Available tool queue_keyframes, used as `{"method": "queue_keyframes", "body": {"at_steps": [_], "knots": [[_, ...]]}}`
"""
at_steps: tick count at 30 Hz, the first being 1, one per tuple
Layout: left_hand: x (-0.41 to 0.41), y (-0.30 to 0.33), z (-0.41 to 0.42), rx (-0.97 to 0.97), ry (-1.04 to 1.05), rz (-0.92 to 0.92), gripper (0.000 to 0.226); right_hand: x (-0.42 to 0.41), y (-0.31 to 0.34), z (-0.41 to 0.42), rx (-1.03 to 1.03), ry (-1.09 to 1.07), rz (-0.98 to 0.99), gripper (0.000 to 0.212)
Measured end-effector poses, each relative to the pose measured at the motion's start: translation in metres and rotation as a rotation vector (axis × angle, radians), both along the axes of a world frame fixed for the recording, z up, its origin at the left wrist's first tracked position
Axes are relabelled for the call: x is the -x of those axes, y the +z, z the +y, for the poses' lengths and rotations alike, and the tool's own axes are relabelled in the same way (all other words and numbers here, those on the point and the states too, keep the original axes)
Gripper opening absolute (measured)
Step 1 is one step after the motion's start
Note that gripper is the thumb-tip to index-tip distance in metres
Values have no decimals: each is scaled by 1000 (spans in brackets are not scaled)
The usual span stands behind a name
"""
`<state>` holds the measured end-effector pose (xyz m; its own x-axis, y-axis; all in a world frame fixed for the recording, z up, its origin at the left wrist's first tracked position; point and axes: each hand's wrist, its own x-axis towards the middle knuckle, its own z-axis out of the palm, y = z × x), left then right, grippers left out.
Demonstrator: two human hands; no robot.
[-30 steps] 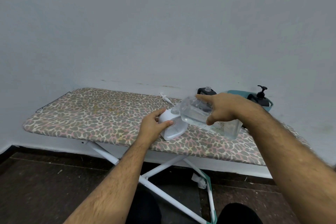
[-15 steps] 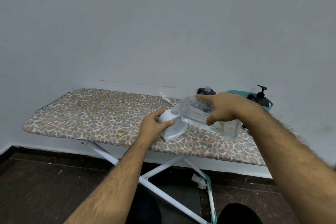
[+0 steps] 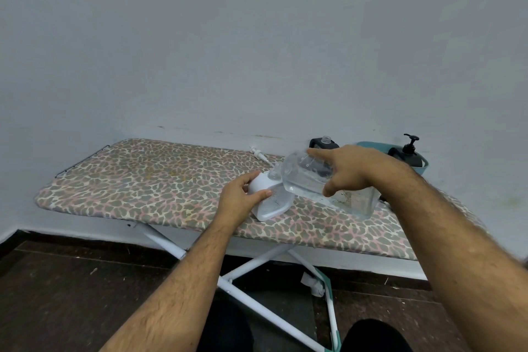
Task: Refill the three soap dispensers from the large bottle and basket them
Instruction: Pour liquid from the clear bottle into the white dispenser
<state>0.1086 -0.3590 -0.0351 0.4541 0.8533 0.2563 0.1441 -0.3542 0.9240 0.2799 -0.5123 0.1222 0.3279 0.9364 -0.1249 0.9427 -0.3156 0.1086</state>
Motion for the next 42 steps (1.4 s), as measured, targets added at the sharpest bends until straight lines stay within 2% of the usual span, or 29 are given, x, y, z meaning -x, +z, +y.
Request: {"method": "queue_keyframes", "body": {"at_steps": [42], "knots": [[1,2,-4,23,-26,-32,63,4,10,0,15,-17,-12,99]]}}
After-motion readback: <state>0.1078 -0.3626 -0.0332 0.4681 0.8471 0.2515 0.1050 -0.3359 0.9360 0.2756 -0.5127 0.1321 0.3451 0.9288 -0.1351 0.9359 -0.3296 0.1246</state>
